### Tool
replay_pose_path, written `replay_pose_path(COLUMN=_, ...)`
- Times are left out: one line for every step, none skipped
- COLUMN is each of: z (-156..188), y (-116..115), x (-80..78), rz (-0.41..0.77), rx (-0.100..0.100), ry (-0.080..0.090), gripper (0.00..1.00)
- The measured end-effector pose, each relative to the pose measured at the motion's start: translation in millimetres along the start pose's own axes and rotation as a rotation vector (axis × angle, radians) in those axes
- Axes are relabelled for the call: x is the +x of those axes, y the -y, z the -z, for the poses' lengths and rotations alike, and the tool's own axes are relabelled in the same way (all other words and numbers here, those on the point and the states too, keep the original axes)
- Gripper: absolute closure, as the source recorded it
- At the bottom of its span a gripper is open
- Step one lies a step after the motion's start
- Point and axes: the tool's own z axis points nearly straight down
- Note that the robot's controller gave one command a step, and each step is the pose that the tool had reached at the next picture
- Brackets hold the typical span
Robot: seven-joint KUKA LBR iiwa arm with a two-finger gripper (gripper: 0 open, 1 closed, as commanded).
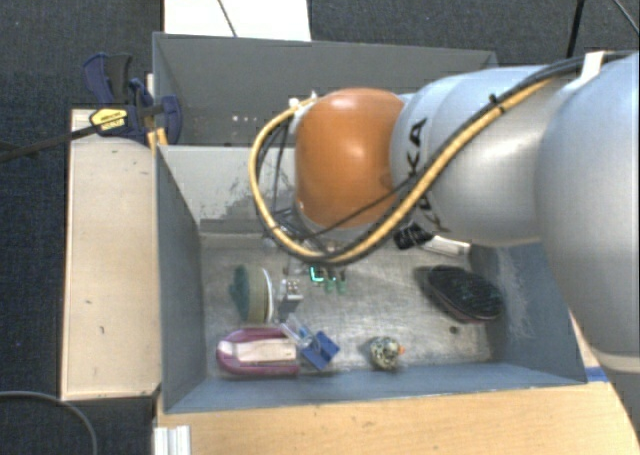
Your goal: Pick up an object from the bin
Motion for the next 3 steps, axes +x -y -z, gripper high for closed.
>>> replay_pose_path(z=-79, y=-32, x=0.8, rz=0.197, rx=-0.002, ry=0.02, gripper=0.0)
replay_pose_path(z=-78, y=3, x=25.8, rz=0.335, rx=-0.009, ry=0.064, gripper=0.0)
replay_pose_path(z=-78, y=4, x=29.9, rz=0.332, rx=-0.006, ry=0.049, gripper=1.0)
